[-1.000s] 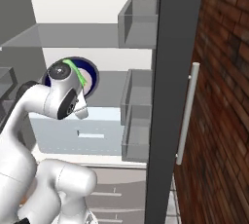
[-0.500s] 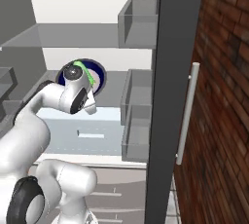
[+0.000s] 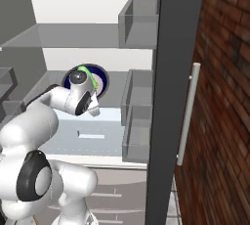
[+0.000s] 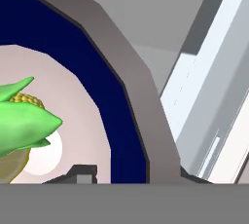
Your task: Place the bowl with the corn and lemon wedge on the second highest shelf of the fridge. Place the bowl with the fishs on the top shelf of the fridge.
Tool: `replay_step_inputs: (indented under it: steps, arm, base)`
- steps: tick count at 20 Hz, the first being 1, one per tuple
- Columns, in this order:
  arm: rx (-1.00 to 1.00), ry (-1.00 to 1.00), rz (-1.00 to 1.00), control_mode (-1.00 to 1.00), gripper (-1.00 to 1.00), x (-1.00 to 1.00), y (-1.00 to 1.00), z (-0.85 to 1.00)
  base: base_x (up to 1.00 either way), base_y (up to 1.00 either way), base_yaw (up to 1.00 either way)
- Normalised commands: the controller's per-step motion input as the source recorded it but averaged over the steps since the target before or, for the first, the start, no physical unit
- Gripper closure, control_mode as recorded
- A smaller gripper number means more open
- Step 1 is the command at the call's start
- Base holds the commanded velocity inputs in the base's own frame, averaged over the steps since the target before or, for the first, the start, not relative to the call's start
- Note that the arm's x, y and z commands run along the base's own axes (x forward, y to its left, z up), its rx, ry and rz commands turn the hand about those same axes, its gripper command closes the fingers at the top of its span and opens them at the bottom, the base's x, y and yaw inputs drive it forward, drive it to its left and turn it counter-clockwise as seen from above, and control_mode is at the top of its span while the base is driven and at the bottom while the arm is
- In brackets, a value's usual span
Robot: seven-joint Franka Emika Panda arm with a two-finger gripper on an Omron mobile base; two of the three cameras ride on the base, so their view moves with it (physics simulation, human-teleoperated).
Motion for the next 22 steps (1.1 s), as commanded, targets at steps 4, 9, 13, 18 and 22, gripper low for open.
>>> replay_step_inputs:
  steps: [4,9,13,18,22]
  arm:
    - [0.0,0.0,0.0,-1.0,1.0,0.05,0.0,-0.23]
    - [0.0,0.0,0.0,-1.0,1.0,0.28,0.0,-0.02]
    - [0.0,0.02,0.0,-1.0,1.0,0.54,0.0,0.0]
    - [0.0,0.02,-0.02,-1.0,1.0,0.52,0.0,0.0]
    - [0.0,0.11,0.0,-1.0,1.0,0.39,0.0,0.0]
  base:
    - [0.0,0.0,0.0]
    - [0.0,0.0,0.0]
    - [0.0,0.0,0.0]
    - [0.0,0.0,0.0]
    - [0.0,0.0,0.0]
